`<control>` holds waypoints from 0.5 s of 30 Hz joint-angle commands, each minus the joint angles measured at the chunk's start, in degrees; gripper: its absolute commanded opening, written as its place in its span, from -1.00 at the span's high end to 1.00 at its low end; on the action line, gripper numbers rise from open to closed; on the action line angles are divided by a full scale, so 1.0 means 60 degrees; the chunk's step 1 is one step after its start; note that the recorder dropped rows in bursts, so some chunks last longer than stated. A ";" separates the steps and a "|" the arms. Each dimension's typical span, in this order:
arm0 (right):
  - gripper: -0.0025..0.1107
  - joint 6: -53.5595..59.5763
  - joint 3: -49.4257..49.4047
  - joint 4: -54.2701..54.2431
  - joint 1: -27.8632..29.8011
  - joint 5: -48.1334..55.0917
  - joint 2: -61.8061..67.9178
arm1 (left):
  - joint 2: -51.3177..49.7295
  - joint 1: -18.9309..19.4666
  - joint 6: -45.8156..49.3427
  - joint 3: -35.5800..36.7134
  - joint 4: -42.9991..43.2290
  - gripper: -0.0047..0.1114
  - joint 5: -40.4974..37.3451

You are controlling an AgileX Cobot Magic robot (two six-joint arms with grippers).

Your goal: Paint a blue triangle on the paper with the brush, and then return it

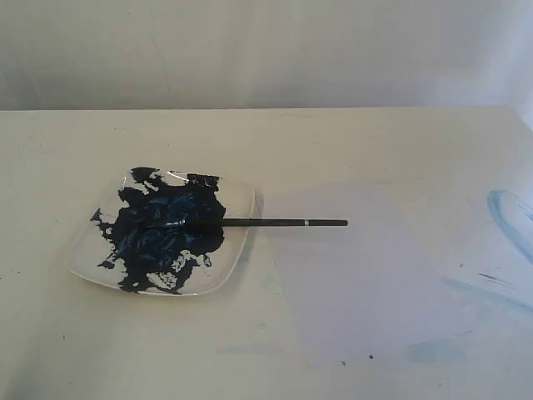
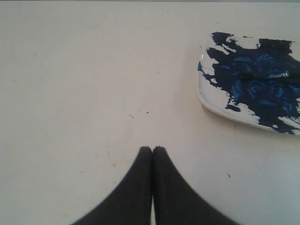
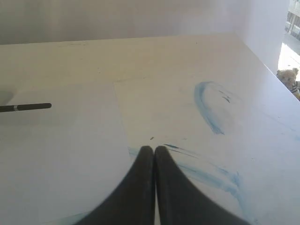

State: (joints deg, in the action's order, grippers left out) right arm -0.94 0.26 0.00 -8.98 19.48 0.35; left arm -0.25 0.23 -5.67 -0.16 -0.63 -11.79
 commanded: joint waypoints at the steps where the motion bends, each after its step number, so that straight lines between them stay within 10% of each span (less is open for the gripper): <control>1: 0.96 -0.0035 -0.0043 0.0000 0.0055 -0.0033 -0.0059 | -0.0034 -0.0062 -0.0053 0.0027 -0.0095 0.92 0.0023; 15: 0.96 -0.0033 -0.0043 0.0000 0.0055 -0.1140 -0.0059 | -0.0034 -0.0062 -0.0053 0.0027 -0.0095 0.92 0.0023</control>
State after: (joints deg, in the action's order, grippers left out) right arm -0.98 0.26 0.00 -8.98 17.69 0.35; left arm -0.25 0.23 -5.67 -0.16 -0.63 -11.79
